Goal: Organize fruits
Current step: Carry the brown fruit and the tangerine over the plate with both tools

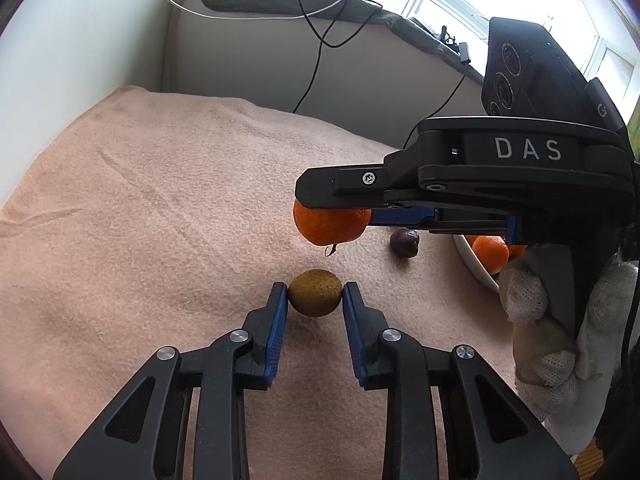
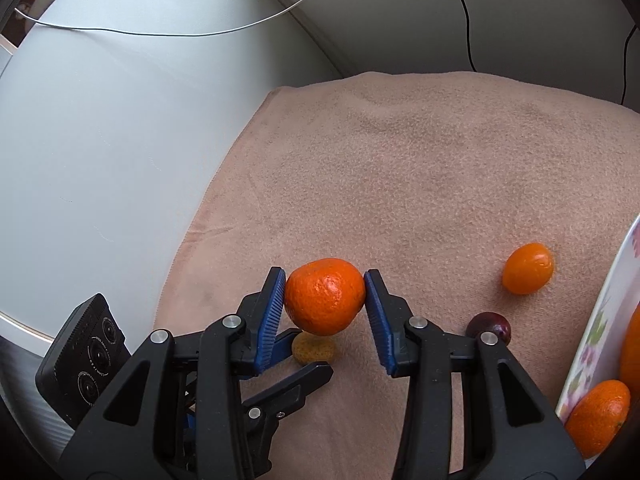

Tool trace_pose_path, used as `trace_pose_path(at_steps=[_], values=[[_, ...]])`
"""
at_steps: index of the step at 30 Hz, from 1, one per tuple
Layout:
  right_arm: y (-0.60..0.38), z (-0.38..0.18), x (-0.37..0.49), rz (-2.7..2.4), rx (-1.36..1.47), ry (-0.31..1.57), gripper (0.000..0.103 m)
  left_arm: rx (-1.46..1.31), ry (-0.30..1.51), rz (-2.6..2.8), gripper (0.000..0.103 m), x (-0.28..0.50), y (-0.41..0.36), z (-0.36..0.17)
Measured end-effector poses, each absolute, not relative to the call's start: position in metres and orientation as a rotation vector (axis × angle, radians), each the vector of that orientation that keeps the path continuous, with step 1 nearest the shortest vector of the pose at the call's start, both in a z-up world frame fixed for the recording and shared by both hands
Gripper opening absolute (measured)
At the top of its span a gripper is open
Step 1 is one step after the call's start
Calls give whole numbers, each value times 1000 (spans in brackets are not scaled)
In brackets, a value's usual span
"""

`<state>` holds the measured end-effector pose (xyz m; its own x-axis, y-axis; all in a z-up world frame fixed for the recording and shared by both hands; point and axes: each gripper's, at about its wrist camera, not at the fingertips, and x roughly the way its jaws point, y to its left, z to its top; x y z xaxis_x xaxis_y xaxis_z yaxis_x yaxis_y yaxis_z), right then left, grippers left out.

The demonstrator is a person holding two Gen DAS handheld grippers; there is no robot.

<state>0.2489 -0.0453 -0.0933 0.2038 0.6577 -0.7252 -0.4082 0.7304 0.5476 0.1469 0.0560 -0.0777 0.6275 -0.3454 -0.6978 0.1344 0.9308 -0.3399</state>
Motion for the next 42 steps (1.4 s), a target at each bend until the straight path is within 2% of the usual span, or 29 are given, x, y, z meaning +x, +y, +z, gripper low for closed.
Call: trace_pose_path(at_steps=[20, 28, 42], values=[[-105, -50, 223, 725, 272, 1037, 42, -259, 781, -339, 26, 119, 41, -52], [-144, -22, 217, 686, 259, 981, 42, -236, 752, -410, 26, 119, 12, -33], [-211, -4, 214, 588, 274, 923, 42, -197, 742, -535, 26, 134, -52, -18]])
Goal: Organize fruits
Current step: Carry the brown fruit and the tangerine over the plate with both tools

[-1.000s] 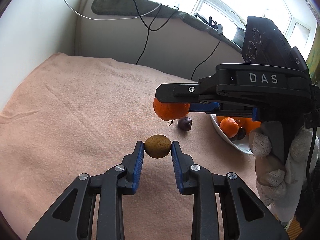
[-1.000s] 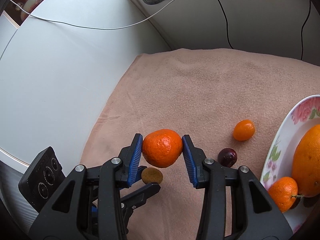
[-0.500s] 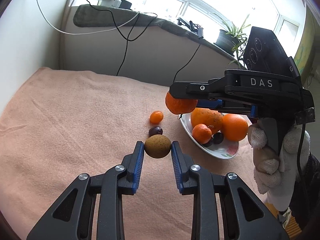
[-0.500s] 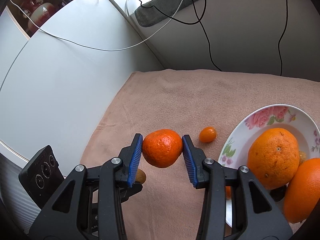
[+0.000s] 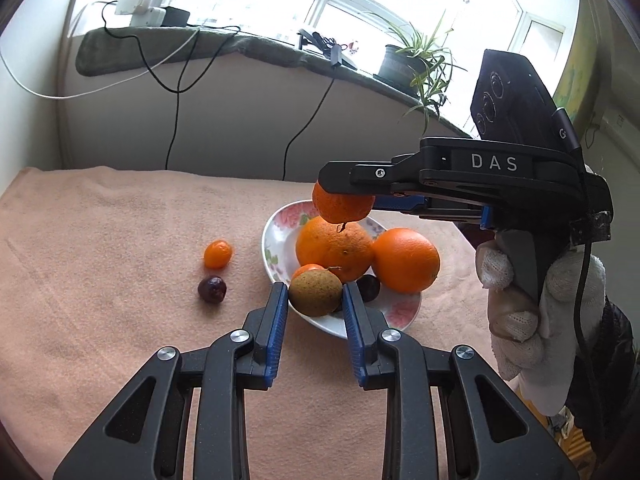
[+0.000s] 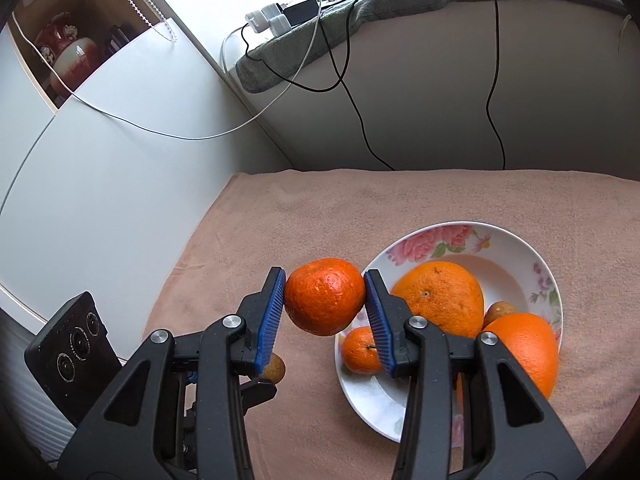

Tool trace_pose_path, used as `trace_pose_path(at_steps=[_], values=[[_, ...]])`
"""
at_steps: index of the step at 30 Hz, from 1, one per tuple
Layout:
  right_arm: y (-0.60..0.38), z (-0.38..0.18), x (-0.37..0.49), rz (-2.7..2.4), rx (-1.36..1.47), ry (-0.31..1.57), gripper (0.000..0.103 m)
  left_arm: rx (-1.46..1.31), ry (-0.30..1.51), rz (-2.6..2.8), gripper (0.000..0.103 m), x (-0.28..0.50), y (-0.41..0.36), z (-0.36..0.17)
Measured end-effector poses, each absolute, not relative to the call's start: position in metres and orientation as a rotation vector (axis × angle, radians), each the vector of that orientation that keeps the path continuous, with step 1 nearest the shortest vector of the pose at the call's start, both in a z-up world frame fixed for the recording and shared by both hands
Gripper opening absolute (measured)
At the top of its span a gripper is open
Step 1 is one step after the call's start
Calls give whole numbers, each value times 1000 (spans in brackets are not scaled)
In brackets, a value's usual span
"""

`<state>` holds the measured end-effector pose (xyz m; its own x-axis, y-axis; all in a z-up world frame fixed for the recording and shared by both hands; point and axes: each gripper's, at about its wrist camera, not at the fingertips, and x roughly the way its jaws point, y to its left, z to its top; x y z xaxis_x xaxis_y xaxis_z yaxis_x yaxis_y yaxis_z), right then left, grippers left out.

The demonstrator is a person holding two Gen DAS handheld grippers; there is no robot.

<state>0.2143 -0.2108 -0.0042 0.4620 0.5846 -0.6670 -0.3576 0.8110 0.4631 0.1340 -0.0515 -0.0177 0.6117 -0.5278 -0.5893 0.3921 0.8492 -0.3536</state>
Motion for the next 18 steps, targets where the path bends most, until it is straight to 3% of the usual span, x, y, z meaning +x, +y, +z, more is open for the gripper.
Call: trace_pose_path(at_steps=[18], values=[[-276, -15, 230, 453, 286, 901, 42, -132, 784, -622, 26, 142, -111, -27]])
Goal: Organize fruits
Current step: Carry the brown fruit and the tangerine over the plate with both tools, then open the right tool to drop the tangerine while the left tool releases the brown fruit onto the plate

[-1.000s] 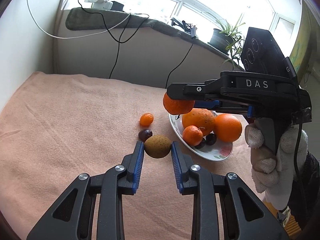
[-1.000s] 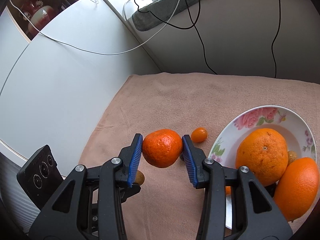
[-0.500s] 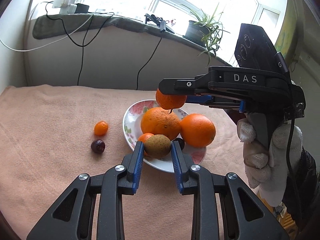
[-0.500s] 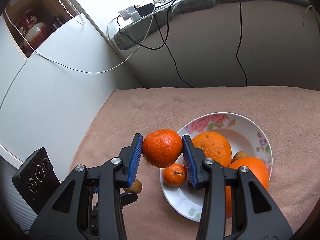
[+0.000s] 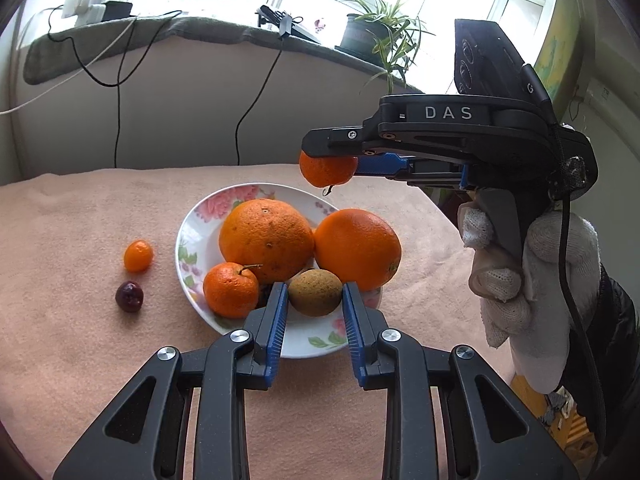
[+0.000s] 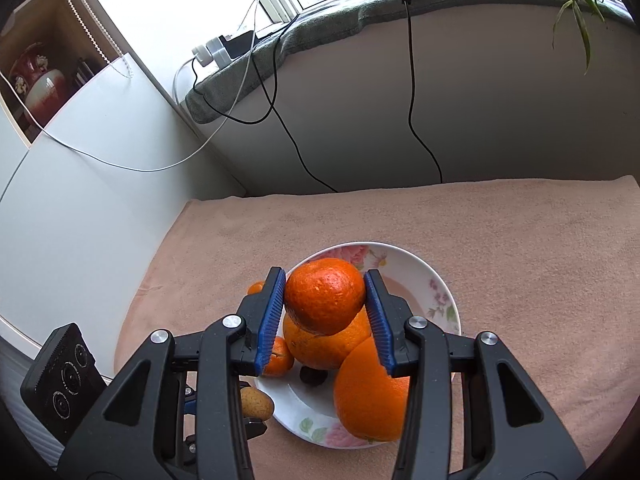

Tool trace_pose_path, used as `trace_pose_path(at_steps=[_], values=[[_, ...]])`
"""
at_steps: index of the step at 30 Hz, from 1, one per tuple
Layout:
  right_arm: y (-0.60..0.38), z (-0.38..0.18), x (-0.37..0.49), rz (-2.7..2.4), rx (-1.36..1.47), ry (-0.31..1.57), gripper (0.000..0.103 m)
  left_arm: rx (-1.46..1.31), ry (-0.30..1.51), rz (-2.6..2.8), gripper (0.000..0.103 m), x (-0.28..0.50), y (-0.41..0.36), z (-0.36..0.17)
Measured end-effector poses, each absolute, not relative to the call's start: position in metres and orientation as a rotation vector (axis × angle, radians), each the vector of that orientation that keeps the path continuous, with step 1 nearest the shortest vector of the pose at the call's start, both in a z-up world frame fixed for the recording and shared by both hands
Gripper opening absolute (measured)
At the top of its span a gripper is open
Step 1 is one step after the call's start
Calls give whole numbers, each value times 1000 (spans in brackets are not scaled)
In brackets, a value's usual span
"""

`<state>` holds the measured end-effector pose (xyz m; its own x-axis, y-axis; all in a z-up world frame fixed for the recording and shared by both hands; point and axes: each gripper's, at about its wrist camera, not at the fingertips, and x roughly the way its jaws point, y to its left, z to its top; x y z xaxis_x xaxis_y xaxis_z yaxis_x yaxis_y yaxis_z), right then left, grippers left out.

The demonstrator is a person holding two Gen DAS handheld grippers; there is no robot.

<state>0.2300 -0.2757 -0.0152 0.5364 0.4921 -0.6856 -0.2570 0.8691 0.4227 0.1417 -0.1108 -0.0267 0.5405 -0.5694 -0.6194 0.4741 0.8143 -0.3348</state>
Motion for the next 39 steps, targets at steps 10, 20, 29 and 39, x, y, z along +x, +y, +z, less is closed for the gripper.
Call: trace_pose_path(at_steps=[10, 20, 29, 39], values=[[-286, -32, 241, 415, 270, 931, 42, -104, 802, -630, 26, 148, -129, -32], [-281, -38, 243, 404, 241, 948, 43, -88, 802, -617, 27, 153, -137, -32], [-277, -35, 242, 399, 212, 939, 46, -84, 794, -604, 27, 150, -137, -31], [-275, -24, 238, 405, 201, 894, 74, -81, 771, -588, 55, 145, -135, -27]])
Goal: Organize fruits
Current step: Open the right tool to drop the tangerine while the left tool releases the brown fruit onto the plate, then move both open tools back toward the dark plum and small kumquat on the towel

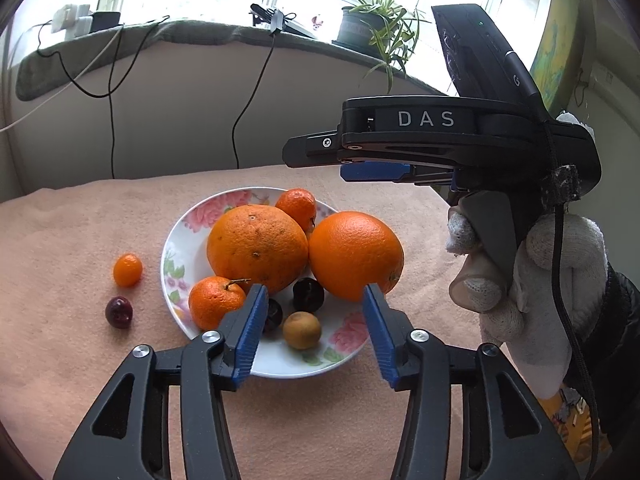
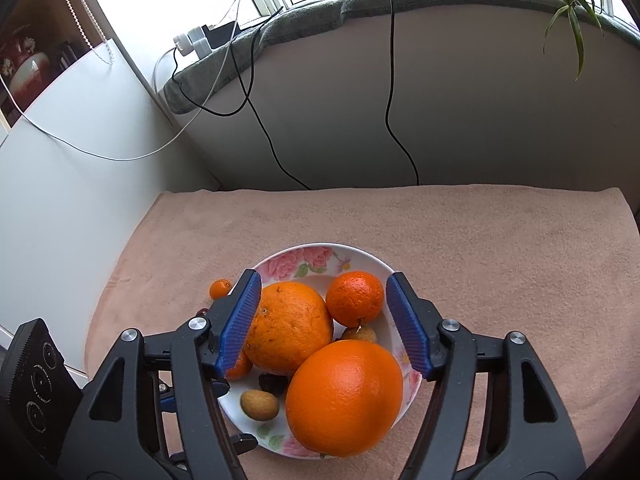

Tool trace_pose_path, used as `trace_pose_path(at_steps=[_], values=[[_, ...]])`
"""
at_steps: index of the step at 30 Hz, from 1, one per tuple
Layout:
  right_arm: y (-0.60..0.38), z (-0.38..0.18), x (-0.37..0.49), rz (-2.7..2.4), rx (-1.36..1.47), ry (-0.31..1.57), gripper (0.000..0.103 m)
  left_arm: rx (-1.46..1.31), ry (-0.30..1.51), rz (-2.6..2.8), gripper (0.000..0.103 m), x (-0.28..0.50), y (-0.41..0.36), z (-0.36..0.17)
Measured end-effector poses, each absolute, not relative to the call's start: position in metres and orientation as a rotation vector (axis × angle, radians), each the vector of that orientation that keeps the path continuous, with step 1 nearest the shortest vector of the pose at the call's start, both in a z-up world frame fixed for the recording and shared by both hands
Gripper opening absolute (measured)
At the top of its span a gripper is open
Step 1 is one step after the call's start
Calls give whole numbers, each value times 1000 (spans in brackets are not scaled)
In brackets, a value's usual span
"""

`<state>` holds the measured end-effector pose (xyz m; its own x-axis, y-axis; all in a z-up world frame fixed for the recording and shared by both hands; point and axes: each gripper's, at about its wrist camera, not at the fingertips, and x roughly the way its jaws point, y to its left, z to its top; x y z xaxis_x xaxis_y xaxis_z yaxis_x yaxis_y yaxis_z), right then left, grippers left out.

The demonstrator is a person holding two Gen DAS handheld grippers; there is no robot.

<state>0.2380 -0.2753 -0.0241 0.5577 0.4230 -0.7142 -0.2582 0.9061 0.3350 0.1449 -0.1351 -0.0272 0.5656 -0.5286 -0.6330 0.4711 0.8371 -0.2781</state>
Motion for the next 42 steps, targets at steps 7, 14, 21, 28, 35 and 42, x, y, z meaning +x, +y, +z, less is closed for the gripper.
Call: trace_pose_path(at_steps=[7, 14, 21, 28, 35, 42], values=[[-270, -21, 235, 408, 180, 881, 80, -78, 752, -558, 70, 144, -128, -22], [-261, -13, 233, 417, 154, 860, 86, -72, 735, -534, 73, 144, -124, -18], [-246, -7, 233, 431, 118, 847, 86, -75, 717, -518, 74, 140, -113, -14], [-235, -4, 234, 443, 120, 842, 87, -75, 701, -496, 74, 138, -100, -12], [-224, -3, 237, 459, 143, 835, 87, -87, 694, -469, 74, 139, -80, -12], [-205, -3, 239, 492, 129, 838, 87, -110, 696, -426, 74, 136, -49, -19]])
